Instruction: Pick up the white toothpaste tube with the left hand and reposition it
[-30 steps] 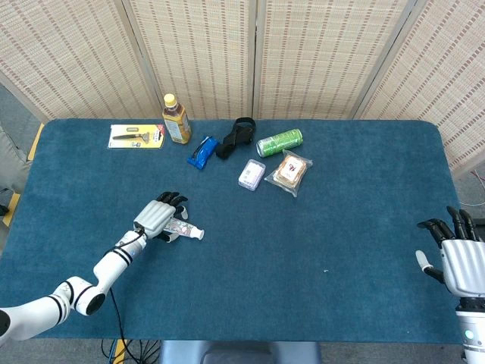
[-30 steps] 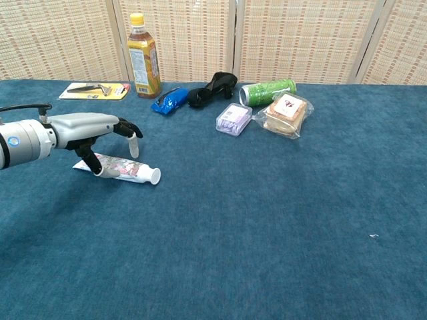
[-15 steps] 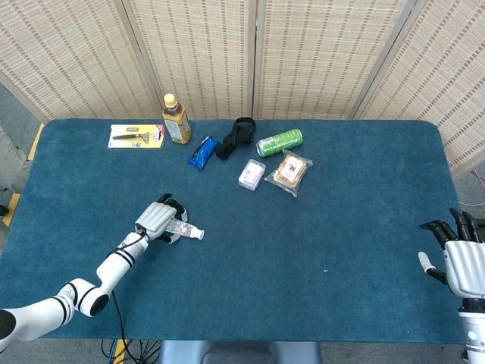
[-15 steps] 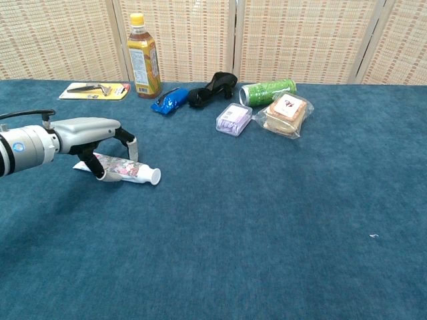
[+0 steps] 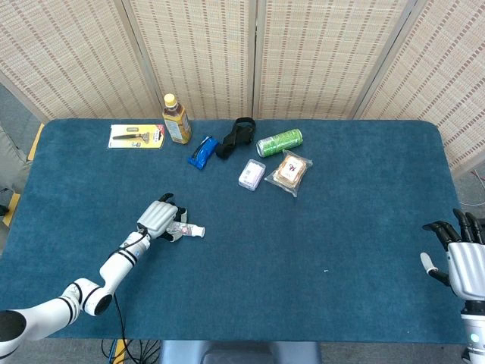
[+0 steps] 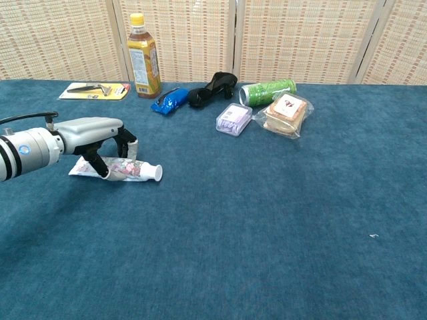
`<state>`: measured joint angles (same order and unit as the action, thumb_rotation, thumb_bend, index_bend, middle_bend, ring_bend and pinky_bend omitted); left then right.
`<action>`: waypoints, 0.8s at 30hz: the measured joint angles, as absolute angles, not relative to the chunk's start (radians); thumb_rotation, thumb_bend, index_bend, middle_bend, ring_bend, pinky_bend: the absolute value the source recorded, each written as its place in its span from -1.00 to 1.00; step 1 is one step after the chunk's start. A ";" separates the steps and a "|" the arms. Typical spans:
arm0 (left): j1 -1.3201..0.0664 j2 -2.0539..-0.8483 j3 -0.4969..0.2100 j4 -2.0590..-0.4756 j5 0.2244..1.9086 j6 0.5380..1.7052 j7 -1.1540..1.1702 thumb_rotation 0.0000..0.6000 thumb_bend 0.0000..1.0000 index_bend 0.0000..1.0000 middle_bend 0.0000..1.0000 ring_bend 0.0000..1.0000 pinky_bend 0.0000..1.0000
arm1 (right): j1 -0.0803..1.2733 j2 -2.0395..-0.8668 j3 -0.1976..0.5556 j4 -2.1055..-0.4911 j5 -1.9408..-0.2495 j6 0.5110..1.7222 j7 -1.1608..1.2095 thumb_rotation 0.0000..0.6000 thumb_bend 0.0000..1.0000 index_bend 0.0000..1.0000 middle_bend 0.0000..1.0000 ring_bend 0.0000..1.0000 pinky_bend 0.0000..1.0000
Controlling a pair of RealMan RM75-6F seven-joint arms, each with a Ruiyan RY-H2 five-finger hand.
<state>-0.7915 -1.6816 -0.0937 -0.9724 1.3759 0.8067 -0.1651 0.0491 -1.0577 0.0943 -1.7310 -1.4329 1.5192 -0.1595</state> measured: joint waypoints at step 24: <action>-0.842 -1.329 -0.130 -1.302 1.404 0.739 -0.358 0.90 -0.07 0.17 0.31 -0.17 -0.82 | 0.294 -0.995 0.124 -1.870 -1.640 1.282 -0.158 1.00 -0.24 -0.32 -0.35 -0.69 -0.87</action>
<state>-0.8421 -1.3295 -0.1296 -1.3024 1.4040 0.7389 -0.3579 0.2944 -0.9949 0.1242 -1.8704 -1.6404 1.2822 -0.1578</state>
